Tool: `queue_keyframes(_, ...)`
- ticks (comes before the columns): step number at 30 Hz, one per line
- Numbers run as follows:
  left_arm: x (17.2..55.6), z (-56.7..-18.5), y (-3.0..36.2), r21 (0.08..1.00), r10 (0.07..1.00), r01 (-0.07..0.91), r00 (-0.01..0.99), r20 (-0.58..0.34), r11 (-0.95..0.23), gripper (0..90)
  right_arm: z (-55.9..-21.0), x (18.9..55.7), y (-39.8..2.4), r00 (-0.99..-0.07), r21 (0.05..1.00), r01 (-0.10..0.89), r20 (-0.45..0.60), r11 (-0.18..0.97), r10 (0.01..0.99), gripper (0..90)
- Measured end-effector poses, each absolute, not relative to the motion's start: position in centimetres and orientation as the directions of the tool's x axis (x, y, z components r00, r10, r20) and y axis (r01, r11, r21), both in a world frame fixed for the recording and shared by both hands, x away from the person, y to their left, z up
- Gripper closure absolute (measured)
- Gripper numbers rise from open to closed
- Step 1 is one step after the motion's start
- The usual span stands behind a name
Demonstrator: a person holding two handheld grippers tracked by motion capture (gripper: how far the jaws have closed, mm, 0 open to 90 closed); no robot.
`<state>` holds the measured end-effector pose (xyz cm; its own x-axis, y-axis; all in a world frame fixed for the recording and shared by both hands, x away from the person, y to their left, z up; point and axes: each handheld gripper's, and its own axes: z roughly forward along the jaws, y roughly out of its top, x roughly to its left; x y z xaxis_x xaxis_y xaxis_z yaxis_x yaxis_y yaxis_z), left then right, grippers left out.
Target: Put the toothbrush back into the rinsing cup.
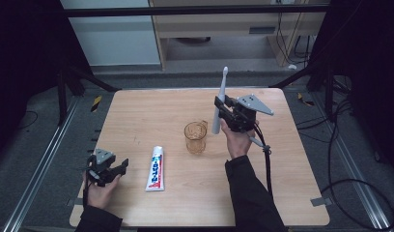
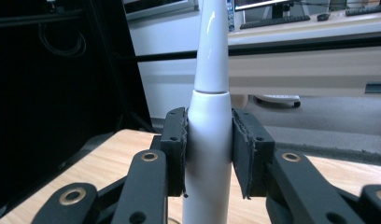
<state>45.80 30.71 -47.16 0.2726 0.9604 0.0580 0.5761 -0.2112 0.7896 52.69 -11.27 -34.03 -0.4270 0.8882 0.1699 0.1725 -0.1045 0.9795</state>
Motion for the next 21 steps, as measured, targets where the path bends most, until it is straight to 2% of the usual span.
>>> queue_keyframes(21, 45.8, -47.1, 30.7, 0.791, 0.961, 0.574, 0.272, 0.060, -0.211, 44.5, -35.1, 54.1, -8.0, -0.456, 0.987, 0.129, 0.147, -0.098, 0.878, 67.8)
